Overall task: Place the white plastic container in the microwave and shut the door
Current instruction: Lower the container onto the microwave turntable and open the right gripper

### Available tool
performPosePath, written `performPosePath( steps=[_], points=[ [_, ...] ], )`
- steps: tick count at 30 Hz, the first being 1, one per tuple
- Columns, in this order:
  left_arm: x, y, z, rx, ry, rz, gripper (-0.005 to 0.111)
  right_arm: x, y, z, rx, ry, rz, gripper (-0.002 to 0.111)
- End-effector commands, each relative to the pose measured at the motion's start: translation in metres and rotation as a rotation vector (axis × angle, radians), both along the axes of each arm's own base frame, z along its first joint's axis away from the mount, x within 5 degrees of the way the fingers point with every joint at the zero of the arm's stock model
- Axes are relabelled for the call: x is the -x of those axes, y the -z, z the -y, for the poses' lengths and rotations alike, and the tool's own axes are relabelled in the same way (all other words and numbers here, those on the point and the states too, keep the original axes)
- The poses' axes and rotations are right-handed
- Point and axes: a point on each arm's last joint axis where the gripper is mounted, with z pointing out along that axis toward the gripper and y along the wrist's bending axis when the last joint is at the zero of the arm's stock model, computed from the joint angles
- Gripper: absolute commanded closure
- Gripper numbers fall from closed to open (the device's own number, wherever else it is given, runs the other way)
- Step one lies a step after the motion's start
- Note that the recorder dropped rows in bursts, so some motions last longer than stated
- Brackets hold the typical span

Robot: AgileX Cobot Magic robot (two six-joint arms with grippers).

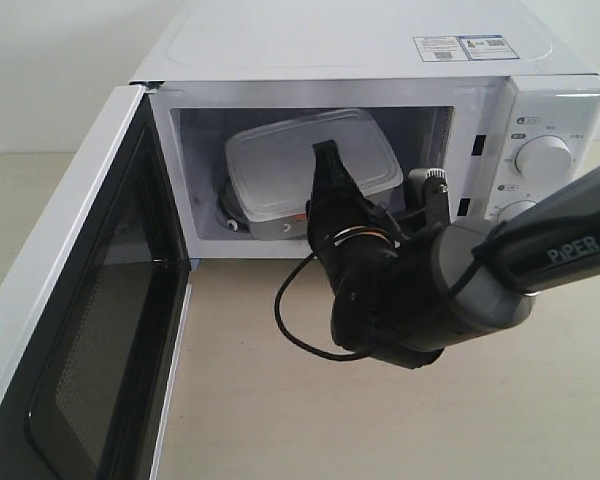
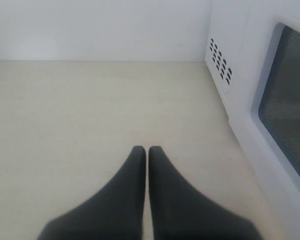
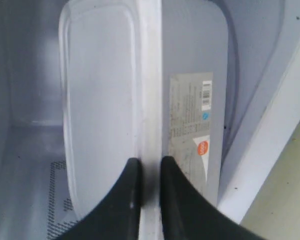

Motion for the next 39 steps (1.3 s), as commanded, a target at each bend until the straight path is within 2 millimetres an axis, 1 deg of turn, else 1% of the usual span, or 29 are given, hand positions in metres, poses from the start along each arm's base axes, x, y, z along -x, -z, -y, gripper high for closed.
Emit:
performPosePath(
  steps=[1,4,10,15,19,23,29,30,32,36,37,38,39],
  points=[
    [0.000,0.000,0.001,0.019,0.008,0.005,0.102,-0.004,0.005,0.000,0.032,-0.020,0.029,0.108],
    [0.000,0.000,0.001,0.019,0.008,0.005,0.102,-0.006,0.007,0.000,0.036,-0.009,0.045,0.108],
    [0.000,0.000,0.001,0.019,0.008,0.005,0.102,-0.018,-0.009,-0.009,0.023,-0.027,0.118,0.108],
    [0.000,0.000,0.001,0.019,0.008,0.005,0.102,-0.026,-0.021,-0.015,0.052,-0.036,0.151,0.108],
    [0.000,0.000,0.001,0.019,0.008,0.005,0.102,-0.033,-0.013,-0.006,0.064,-0.055,0.065,0.108],
    [0.000,0.000,0.001,0.019,0.008,0.005,0.102,-0.037,-0.014,-0.001,0.080,-0.060,0.069,0.108],
    [0.000,0.000,0.001,0.019,0.008,0.005,0.102,-0.038,-0.014,-0.001,0.114,-0.081,0.070,0.107],
    [0.000,0.000,0.001,0.019,0.008,0.005,0.102,-0.038,-0.014,-0.001,0.114,-0.081,0.070,0.104],
    [0.000,0.000,0.001,0.019,0.008,0.005,0.102,-0.039,-0.014,0.001,0.116,-0.077,0.071,0.092],
    [0.000,0.000,0.001,0.019,0.008,0.005,0.102,-0.040,-0.014,0.003,0.111,-0.065,0.072,0.060],
    [0.000,0.000,0.001,0.019,0.008,0.005,0.102,-0.040,-0.014,0.003,0.110,-0.063,0.071,0.055],
    [0.000,0.000,0.001,0.019,0.008,0.005,0.102,-0.040,-0.014,0.003,0.106,-0.058,0.068,0.053],
    [0.000,0.000,0.001,0.019,0.008,0.005,0.102,-0.040,-0.013,0.004,0.102,-0.051,0.065,0.055]
  ],
)
